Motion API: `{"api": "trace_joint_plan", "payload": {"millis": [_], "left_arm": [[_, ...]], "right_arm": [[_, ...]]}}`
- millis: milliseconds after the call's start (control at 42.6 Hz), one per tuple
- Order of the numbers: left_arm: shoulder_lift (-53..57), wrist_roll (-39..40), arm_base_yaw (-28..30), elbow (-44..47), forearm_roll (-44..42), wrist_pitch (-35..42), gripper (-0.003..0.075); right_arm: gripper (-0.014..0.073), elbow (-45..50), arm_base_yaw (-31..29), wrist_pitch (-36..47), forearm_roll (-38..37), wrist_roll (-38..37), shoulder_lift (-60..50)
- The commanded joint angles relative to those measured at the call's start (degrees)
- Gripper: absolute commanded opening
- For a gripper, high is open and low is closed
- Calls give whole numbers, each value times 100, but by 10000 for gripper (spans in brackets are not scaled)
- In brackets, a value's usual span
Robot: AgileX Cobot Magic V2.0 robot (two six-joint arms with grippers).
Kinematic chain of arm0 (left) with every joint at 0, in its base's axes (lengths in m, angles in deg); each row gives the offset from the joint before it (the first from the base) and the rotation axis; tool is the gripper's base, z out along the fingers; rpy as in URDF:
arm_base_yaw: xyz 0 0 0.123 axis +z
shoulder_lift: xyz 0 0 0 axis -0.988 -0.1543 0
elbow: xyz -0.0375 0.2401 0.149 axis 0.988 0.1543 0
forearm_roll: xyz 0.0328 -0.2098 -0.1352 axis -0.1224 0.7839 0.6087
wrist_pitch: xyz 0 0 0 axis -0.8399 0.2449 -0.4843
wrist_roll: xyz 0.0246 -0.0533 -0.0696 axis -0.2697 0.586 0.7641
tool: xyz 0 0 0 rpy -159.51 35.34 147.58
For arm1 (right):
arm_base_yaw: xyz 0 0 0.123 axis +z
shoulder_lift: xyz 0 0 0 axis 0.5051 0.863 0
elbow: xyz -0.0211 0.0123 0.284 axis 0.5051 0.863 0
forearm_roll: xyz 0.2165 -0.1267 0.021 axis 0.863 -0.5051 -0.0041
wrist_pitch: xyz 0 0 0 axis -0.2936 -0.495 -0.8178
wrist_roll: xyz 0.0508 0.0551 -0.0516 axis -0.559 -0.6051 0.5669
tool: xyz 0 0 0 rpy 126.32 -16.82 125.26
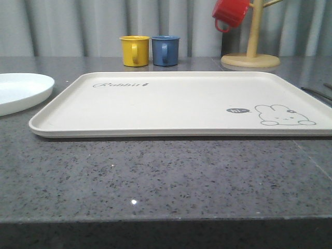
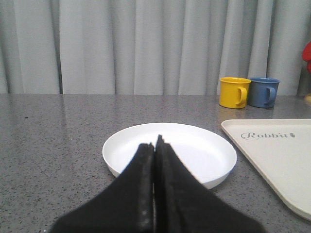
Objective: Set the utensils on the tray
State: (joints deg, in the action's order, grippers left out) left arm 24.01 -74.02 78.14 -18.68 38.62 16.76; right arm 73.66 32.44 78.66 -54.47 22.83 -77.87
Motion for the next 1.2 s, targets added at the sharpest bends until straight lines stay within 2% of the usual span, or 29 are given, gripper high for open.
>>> {"api": "trace_joint_plan", "payload": {"millis": [0,751,868,938,1173], "left_arm": [[117,42,22,75,54,481,-20],[117,42,22,-20,9,655,-20],[86,42,11,-496,9,535,-20],[88,42,11,-979,9,320,-20],[-523,42,11,-2869,-33,-1564,-20]], "right_arm": [[-68,-10,-20,498,-80,-20,-87],[-68,-204,-20,625,-80,-20,-87],[-68,-846,-20,102,-80,-20,-80],[-68,-1311,-20,-501,-80,-20,2],[-68,-3002,-20,-2101,-80,-20,945]]}}
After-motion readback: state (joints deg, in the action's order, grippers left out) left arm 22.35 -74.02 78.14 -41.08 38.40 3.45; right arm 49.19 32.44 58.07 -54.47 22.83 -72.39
